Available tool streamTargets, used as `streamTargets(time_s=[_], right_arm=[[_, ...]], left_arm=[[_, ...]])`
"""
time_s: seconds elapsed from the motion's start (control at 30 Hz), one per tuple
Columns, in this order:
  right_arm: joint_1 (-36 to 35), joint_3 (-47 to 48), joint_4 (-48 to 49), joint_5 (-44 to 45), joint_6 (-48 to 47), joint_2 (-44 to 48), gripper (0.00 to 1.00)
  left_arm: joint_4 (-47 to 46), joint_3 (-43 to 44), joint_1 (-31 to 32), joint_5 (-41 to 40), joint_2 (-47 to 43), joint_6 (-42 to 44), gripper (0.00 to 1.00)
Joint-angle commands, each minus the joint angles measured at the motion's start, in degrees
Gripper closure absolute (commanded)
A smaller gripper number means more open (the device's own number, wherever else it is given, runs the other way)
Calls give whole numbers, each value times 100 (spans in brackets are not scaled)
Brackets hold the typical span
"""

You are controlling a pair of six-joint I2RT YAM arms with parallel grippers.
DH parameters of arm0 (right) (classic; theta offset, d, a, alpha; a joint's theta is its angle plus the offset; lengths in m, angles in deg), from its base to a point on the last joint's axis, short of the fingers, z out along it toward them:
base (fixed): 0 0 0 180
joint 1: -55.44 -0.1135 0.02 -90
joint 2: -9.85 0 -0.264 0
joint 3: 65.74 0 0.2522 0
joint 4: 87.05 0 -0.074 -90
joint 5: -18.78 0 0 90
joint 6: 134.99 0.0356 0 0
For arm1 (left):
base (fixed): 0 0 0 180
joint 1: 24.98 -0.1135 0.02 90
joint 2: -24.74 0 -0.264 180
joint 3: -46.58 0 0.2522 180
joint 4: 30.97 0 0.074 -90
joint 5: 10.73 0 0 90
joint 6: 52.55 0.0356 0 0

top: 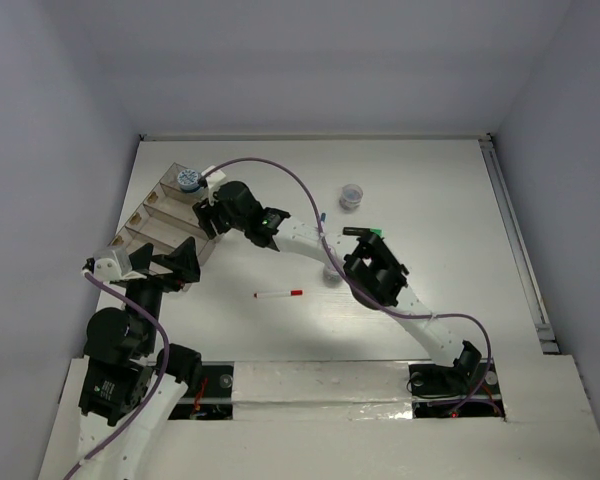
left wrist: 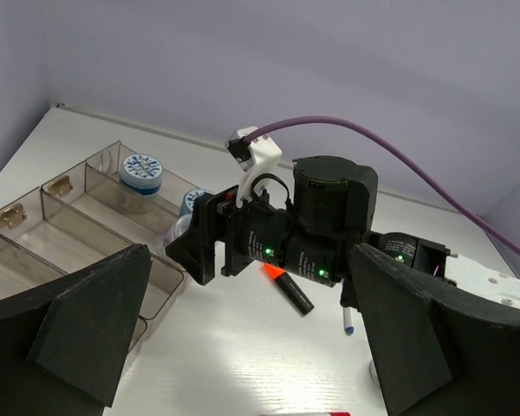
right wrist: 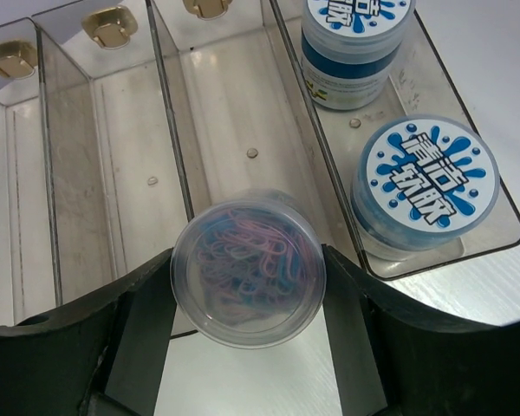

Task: Sort the stationery into containers
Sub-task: Place the stationery in the storage box, then pick up the stationery from the center of the board.

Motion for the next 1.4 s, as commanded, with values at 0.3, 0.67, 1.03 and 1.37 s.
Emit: streamTargets(time_s=[0.3,0.67,1.03,1.37], right_arm=[[-5,164,199,130,17,709,6],[372,-4097,-124,2054,270,4232,10],[1542,-8169,-1013,2556,1546,8724,0],[1595,-9321,-943,3039,1775,10536,0]], left_arm=[[-155,94,-83,-112,315,-66,1],[-1111,-2,-83,2036,1930,-1056,1],[-3487,-84,2901,259,4908,-1370,1],[-2810,1579,3890,-903,8345,-542,1]])
